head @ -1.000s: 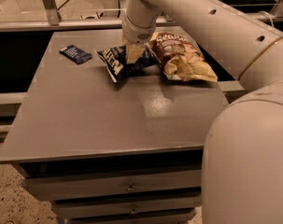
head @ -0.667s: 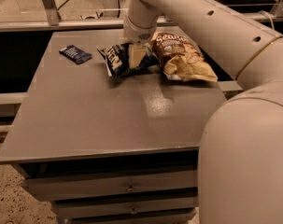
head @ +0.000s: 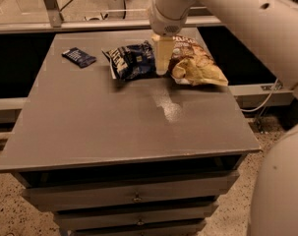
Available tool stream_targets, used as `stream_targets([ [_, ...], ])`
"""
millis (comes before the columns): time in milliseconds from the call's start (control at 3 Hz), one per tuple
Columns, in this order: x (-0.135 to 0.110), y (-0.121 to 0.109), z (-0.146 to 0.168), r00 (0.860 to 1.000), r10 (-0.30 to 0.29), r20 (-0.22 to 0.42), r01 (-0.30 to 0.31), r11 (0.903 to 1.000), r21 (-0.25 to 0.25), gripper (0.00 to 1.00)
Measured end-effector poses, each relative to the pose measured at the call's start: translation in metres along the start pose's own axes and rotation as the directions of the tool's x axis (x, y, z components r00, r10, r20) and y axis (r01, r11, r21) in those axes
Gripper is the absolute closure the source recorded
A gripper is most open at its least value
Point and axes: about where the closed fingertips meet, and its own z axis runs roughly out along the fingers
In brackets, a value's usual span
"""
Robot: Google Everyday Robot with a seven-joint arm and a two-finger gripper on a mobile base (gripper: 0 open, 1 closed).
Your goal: Move blue chip bag near brown chip bag
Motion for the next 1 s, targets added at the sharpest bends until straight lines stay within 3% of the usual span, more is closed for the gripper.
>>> stream_targets([
  [333,0.025,0.014,-0.061,0.993,0.113,0.043,-0.117,0.9864,0.116,0.0],
  [667,0.032,0.045,-0.134,0.968,0.216,0.13,-0.242,0.9391,0.243,0.0],
  [1000,0.029,0.089,-0.206,0.931,0.301,0.208,-0.359,0.8602,0.362,0.0],
])
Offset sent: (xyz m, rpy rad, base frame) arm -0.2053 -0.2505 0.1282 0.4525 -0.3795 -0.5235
